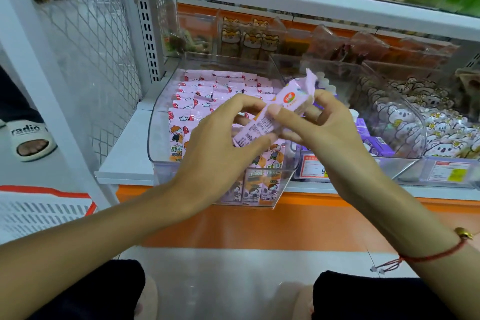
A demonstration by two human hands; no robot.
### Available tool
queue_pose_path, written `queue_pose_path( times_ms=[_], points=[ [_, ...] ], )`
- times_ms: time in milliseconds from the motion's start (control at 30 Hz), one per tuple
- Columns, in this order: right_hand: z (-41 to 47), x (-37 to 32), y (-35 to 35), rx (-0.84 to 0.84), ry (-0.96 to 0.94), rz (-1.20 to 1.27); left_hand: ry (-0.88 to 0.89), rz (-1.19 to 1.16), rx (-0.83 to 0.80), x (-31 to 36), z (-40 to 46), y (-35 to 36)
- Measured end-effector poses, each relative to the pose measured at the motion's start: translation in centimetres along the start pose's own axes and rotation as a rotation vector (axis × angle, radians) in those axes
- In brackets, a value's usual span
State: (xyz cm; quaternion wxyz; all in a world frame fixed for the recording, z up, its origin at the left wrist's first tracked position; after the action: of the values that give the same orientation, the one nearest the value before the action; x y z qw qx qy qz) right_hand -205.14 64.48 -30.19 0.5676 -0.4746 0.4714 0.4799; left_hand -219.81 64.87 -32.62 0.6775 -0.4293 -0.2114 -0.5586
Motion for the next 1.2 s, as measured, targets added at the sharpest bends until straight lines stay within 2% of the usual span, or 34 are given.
queue_pose_path(
  times_ms=[200,400,500,667,733,833,933,1200],
  points=[
    [0.6,-0.7,-0.8,-0.081,0.011,-0.026,-0.169,-0.226,-0.095,0.1,0.8,-0.5],
    [1.1,0.1,-1.3,-0.026,0.123,-0.093,-0.56,-0.492,-0.279,-0.2,0.5,-0.5],
    [1.2,0.3,-1.3,-0.048,0.139,-0.113,-0.6,-0.536,-0.299,-0.1,0.5,-0.4],
    [1.2,0.2,-1.3,-0.052,0.104,-0.082,-0.532,-0.463,-0.33,-0.4,0.5,-0.6],
    [1.0,-0.1,-1.1,-0.061,0.014,-0.061,-0.408,-0.375,-0.279,-0.7,0.9,-0.7],
    [0.6,-0.7,-0.6,-0.149,-0.159,-0.086,-0.121,-0.238,-0.169,-0.6,1.6,-0.9],
    [0.5,-0.9,-0.3,-0.248,-0.196,-0.008,0.037,-0.205,-0.147,-0.6,1.7,-1.2],
    [0.3,-0.6,-0.3,-0.217,-0.172,-0.083,0.0,-0.209,-0.165,-1.6,1.7,-1.0]
  ],
)
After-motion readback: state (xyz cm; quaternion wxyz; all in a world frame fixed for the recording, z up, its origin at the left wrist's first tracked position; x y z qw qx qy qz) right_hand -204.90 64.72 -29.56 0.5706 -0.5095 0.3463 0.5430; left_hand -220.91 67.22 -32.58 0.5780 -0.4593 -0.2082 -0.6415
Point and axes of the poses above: each hand's wrist, its own z-axis towards the middle knuckle, its own y-axis out of the palm, x = y × z, the point moved 3 cm from there along z, towards the middle knuckle, and after that the axes turned 4 degrees about y, right-handed, at the moved point
